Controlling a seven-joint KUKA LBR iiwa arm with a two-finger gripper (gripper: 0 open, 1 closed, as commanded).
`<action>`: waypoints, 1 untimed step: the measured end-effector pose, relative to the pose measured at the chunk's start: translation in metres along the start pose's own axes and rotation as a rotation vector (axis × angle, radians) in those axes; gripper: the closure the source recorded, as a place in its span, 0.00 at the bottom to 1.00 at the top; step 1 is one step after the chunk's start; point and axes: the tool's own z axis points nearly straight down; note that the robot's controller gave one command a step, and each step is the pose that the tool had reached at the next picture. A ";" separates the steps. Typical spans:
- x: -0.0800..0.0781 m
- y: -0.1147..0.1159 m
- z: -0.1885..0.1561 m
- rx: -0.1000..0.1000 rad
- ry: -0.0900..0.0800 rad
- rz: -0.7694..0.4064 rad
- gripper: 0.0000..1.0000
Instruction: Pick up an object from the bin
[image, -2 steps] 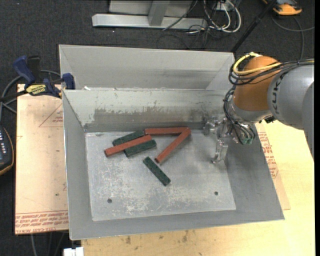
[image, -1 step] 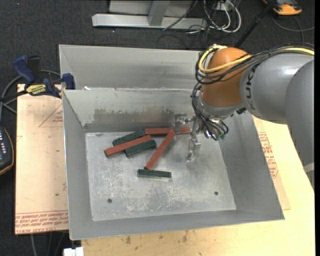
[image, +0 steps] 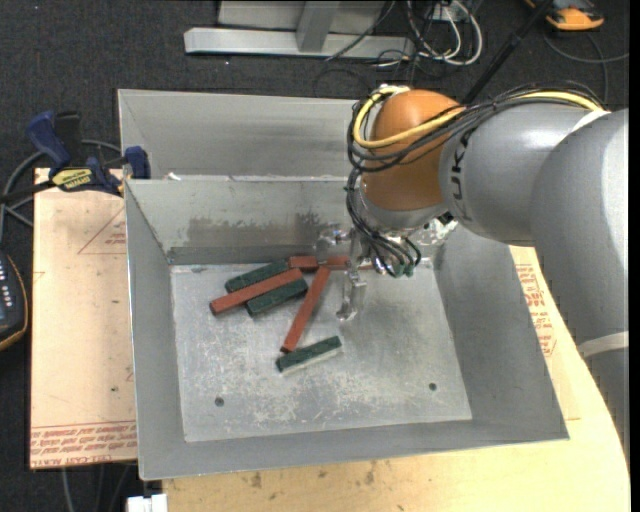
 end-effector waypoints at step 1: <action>-0.007 0.067 0.031 0.001 0.001 -0.047 0.00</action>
Offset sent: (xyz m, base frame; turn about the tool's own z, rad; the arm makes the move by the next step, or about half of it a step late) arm -0.0054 0.0617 -0.0311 -0.0401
